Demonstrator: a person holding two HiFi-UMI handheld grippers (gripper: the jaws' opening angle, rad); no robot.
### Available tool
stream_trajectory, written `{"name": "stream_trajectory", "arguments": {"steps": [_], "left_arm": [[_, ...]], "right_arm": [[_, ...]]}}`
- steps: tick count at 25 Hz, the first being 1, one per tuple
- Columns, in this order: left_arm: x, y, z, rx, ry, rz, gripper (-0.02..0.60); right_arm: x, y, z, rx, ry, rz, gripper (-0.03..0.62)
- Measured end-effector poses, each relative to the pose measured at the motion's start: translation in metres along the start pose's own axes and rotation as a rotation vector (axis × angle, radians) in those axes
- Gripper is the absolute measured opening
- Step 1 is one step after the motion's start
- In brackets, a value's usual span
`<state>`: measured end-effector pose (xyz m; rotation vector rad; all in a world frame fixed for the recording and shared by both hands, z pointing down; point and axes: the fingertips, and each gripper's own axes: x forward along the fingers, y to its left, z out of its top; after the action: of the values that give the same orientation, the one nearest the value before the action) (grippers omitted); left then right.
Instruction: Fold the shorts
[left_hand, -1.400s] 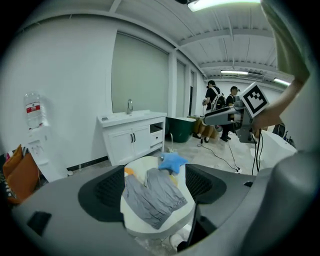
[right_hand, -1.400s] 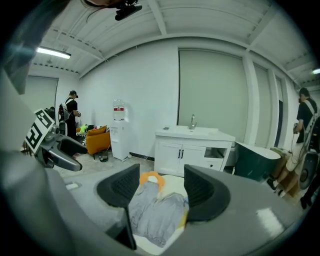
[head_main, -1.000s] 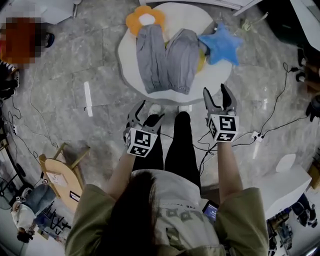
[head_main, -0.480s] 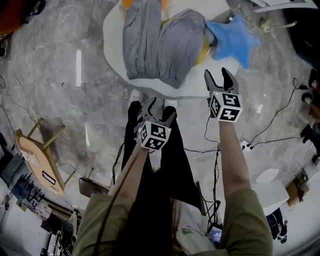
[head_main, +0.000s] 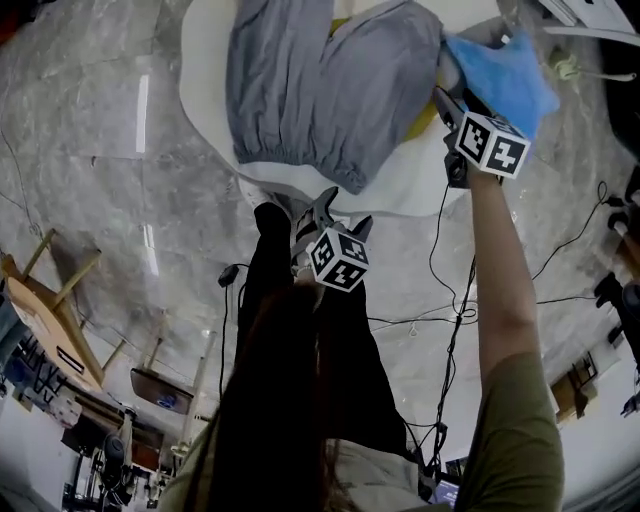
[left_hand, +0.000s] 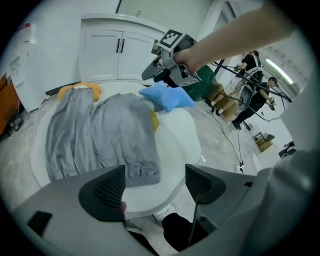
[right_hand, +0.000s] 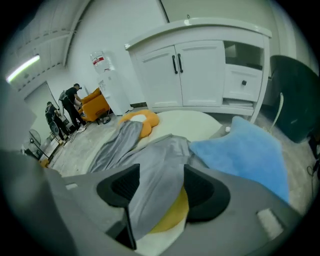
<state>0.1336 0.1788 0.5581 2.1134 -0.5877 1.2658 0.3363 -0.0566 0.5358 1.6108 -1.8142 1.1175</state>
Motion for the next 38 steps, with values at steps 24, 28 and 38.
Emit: {"name": "stream_trajectory", "arguments": {"steps": [24,28,38], "left_arm": [[0.13,0.002,-0.029,0.01,0.117,-0.051,0.27],[0.123,0.013,-0.03,0.036,0.122,-0.008,0.112],[0.036,0.036,-0.008,-0.126,0.017,0.013,0.032]], "right_arm": [[0.177,-0.093,0.002,0.285,0.202,-0.133,0.22],[0.167,-0.088,0.003,0.264,0.225,-0.087,0.017],[0.115,-0.044,0.076,0.181,0.212,-0.024,0.015]]}}
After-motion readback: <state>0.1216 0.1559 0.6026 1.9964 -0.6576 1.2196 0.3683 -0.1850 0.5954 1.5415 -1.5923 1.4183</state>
